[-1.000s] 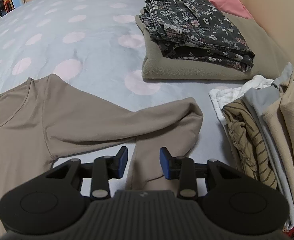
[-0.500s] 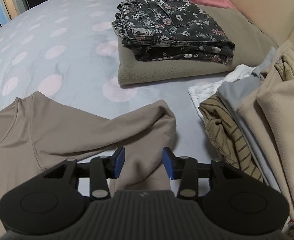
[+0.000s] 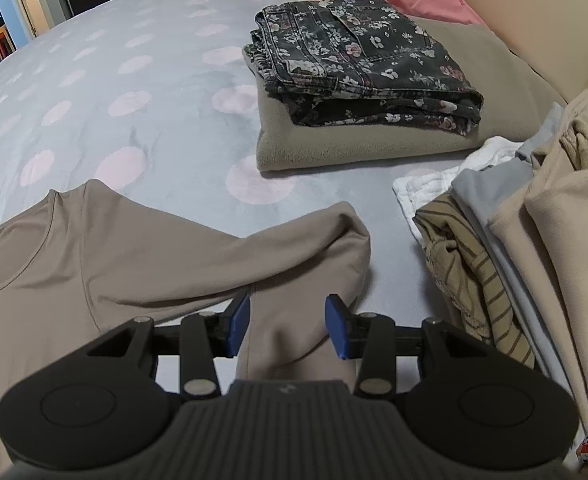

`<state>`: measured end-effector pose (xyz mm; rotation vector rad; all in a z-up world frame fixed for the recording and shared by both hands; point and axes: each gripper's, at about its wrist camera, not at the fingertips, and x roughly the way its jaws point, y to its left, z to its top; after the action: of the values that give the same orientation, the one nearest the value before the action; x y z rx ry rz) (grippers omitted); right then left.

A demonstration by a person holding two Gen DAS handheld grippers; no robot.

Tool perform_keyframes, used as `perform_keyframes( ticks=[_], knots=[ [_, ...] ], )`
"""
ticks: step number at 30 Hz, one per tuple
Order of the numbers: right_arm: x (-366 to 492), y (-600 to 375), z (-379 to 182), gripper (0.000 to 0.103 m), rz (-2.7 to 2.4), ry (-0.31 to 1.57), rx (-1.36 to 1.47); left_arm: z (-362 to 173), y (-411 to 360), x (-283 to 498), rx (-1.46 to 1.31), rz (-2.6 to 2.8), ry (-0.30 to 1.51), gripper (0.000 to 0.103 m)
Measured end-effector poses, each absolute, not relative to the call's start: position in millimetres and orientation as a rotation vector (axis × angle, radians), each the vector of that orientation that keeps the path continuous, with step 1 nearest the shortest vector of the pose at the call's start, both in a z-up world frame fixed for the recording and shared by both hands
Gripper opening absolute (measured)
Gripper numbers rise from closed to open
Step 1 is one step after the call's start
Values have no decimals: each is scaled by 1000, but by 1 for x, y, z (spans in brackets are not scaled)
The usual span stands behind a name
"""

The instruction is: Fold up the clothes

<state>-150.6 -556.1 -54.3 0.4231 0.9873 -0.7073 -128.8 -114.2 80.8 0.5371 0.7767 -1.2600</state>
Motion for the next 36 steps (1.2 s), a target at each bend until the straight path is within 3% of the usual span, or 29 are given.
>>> perform_keyframes(
  ticks=[5,13,15,25,26,28,30,36],
  knots=[
    [-152,-552,-57,45,-694,998,416,33,-125,-153,636,-1314,929,4],
    [-148,-543,-60,46,-662,1019,387,27,-108,-139,621,-1212,991,33],
    [-146,-541,-60,46,-654,1020,380,23,-104,-121,558,-1087,1031,33],
    [-140,-527,-58,47,-621,1022,322,-37,-89,-51,201,-755,1311,32],
    [-140,-528,-58,47,-624,1023,324,-42,-89,-47,187,-740,1319,29],
    [-141,-529,-59,47,-628,1024,326,-49,-91,-42,172,-717,1327,6],
    [-142,-530,-59,47,-631,1024,329,-53,-89,-38,150,-697,1327,0],
    [-146,-533,-61,47,-639,1027,340,-5,-70,-30,118,-691,1189,0]
  ],
)
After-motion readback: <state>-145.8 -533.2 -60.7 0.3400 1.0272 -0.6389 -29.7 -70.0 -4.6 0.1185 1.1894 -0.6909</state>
